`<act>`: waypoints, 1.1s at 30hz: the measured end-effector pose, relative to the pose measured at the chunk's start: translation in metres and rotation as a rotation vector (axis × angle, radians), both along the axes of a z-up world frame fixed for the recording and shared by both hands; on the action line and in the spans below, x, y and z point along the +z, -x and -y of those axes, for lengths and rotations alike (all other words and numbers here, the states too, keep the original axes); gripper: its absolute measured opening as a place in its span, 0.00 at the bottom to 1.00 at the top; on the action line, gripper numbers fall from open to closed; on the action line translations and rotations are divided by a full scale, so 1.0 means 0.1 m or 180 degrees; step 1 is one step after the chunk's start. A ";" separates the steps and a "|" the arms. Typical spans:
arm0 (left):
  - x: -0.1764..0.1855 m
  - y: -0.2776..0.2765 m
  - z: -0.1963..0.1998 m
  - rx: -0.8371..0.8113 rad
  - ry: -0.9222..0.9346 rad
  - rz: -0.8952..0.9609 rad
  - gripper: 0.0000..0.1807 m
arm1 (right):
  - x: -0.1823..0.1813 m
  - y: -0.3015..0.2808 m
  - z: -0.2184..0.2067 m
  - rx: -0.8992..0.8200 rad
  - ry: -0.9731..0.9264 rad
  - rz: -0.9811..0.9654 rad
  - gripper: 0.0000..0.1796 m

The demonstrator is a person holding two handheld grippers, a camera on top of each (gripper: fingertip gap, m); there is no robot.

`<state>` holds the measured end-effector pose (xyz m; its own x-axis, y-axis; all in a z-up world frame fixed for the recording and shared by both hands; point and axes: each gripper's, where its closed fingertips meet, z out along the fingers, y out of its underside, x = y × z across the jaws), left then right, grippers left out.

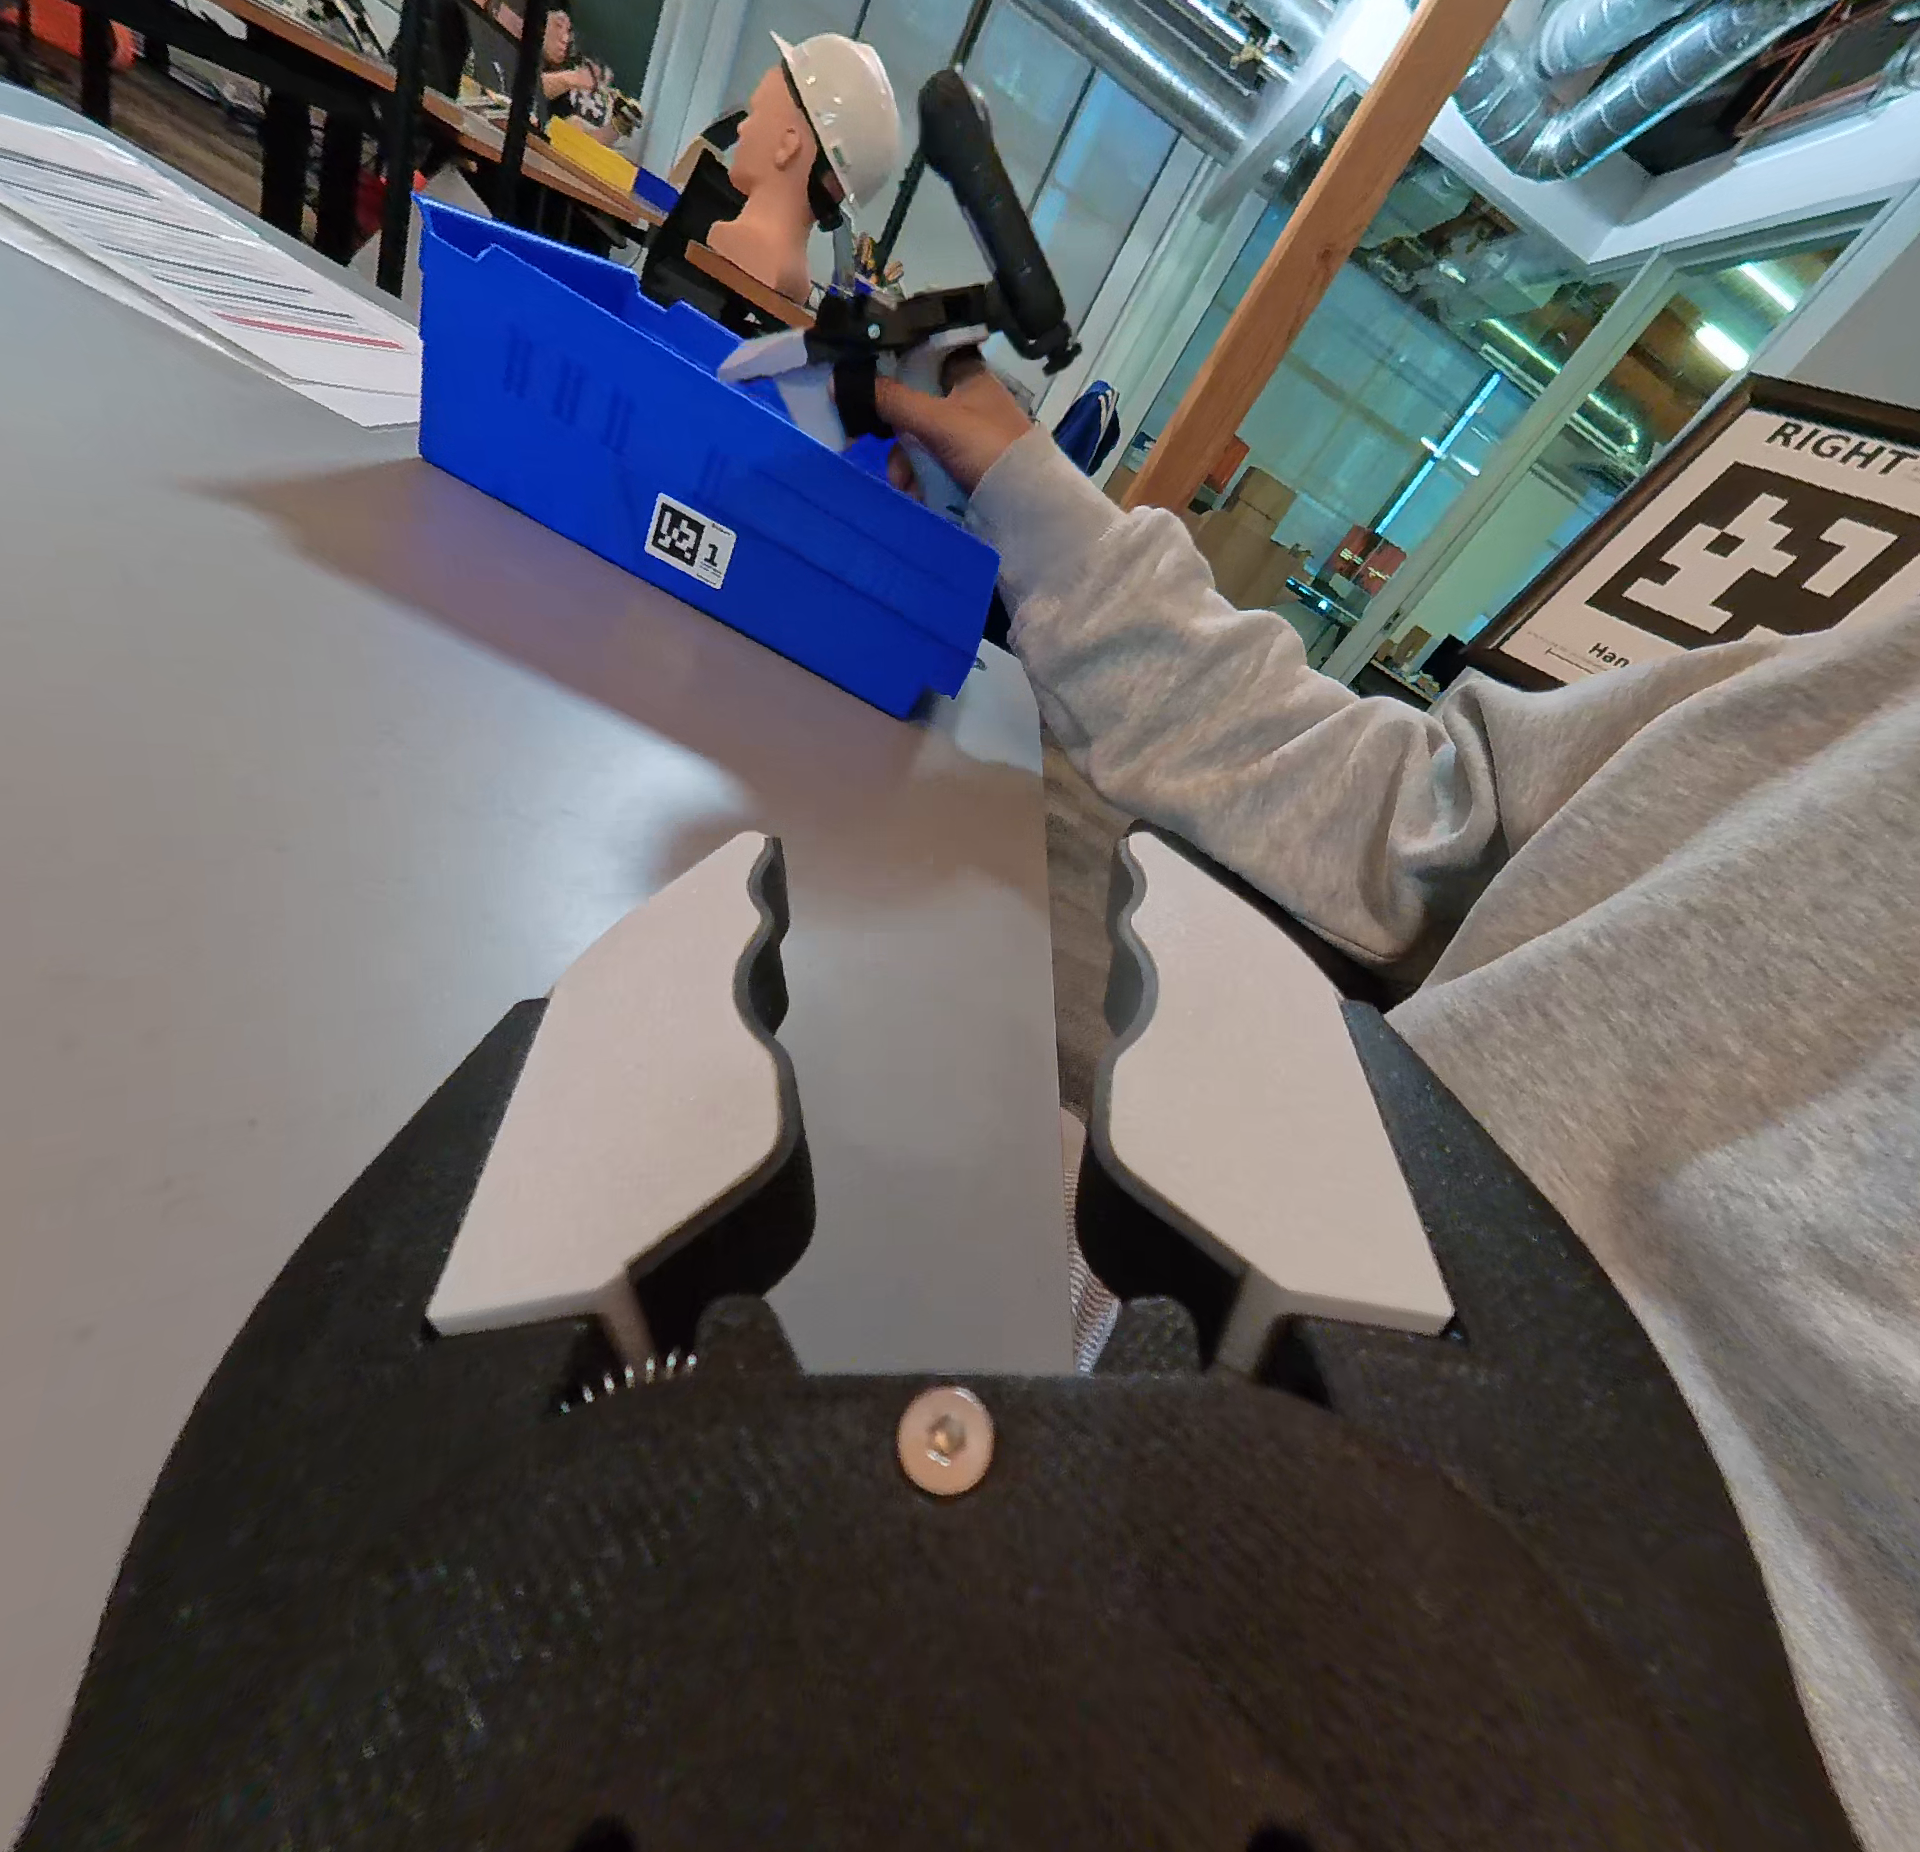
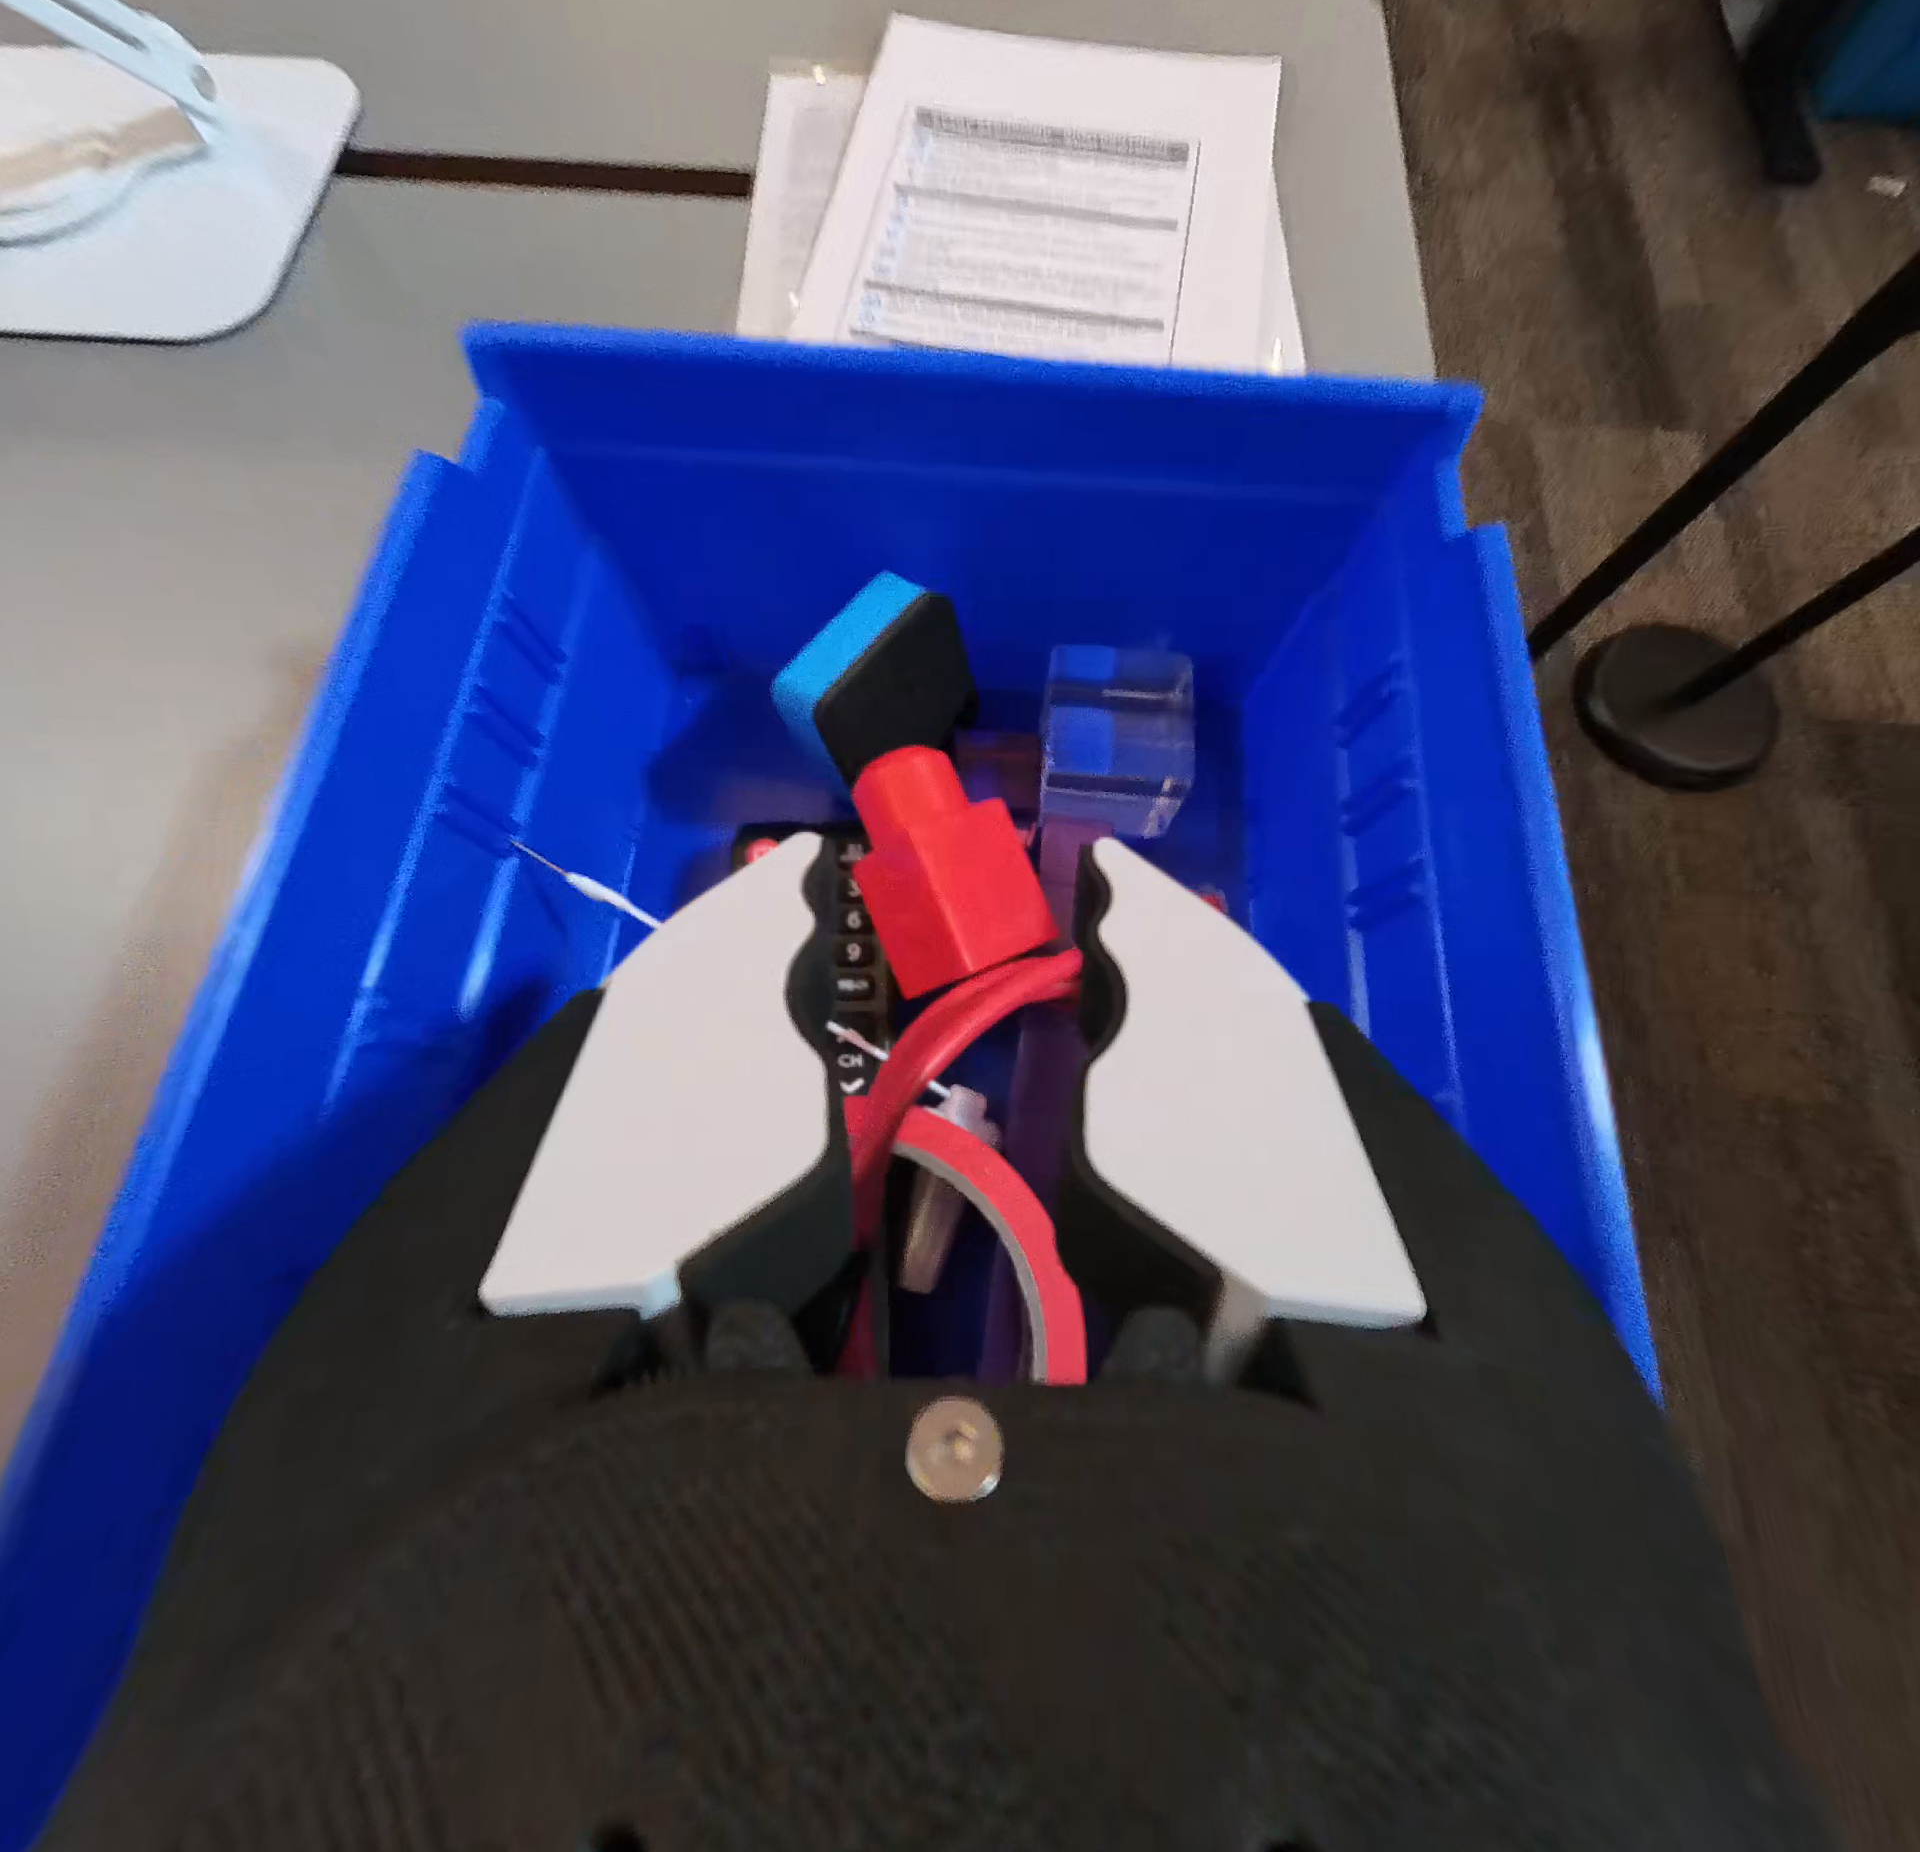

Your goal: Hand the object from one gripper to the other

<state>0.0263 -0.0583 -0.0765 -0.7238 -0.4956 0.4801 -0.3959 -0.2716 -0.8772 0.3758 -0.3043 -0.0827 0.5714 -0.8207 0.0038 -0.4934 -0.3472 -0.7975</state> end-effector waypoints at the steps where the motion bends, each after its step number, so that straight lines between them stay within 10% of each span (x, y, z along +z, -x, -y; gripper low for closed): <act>1: 0.00 0.00 0.01 -0.0008 -0.0007 0.0000 0.33 | 0.10 0.03 -0.03 0.0030 -0.0038 0.0089 0.25; 12: 0.00 -0.03 -0.03 0.0030 0.0070 -0.0038 0.33 | 1.34 1.66 -1.66 0.1940 -0.1328 0.0768 0.21; 22: 0.05 -0.02 -0.13 0.0129 -0.0231 0.0326 0.15 | -0.06 2.57 -2.50 0.2733 -0.0628 0.0716 0.20; 33: 0.08 -0.16 -0.42 0.0519 -0.0246 0.0318 0.00 | -0.17 2.64 -2.55 0.2846 -0.1173 0.0030 0.20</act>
<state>0.0419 -0.0164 -0.0683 -0.6731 -0.6427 0.3658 -0.2620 -0.2553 -0.9307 0.1122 -0.0490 -0.0996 0.9867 -0.0331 -0.1590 -0.1612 -0.3185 -0.9341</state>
